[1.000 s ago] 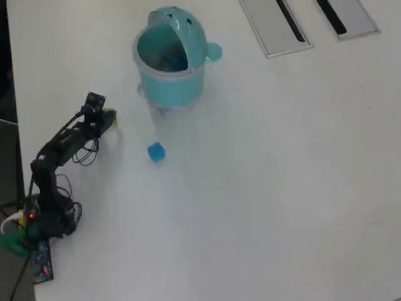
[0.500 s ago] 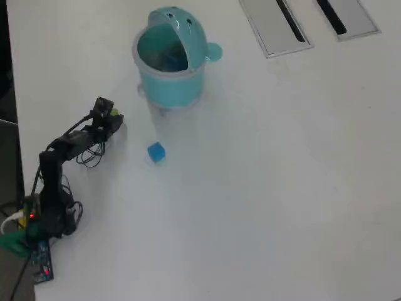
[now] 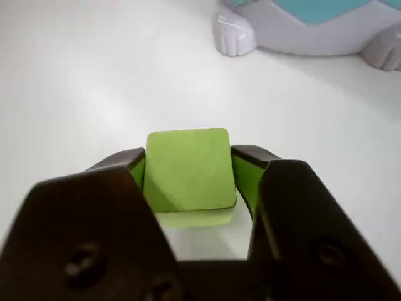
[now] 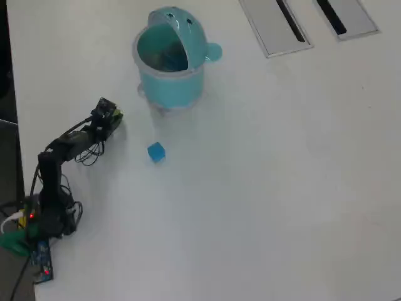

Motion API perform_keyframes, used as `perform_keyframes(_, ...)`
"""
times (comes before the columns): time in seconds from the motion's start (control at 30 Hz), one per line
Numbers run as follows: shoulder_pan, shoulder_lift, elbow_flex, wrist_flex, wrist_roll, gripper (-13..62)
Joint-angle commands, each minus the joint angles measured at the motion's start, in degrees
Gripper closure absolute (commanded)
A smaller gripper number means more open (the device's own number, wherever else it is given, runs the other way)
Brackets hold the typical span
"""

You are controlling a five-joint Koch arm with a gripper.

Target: Grasp RGB lego blocks and put them in the bin one by one.

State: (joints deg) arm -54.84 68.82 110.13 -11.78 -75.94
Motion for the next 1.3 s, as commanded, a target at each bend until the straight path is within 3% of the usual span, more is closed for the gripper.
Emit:
perform_keyframes(0.0,0.35,6.24,-1.76,-5.01,1.67,37.0)
perform_keyframes(0.37,3.78,21.80,-2.72,-0.26,3.52,37.0)
perform_keyframes(0.63,8.35,24.52,-20.74,13.80,5.54,37.0)
perform_keyframes(0.83,10.63,16.44,-40.25,21.09,6.50,37.0)
perform_keyframes(1.0,15.03,-1.58,-69.61,29.00,7.65,37.1)
perform_keyframes(1.27,18.54,-13.18,-81.30,28.30,7.65,37.1)
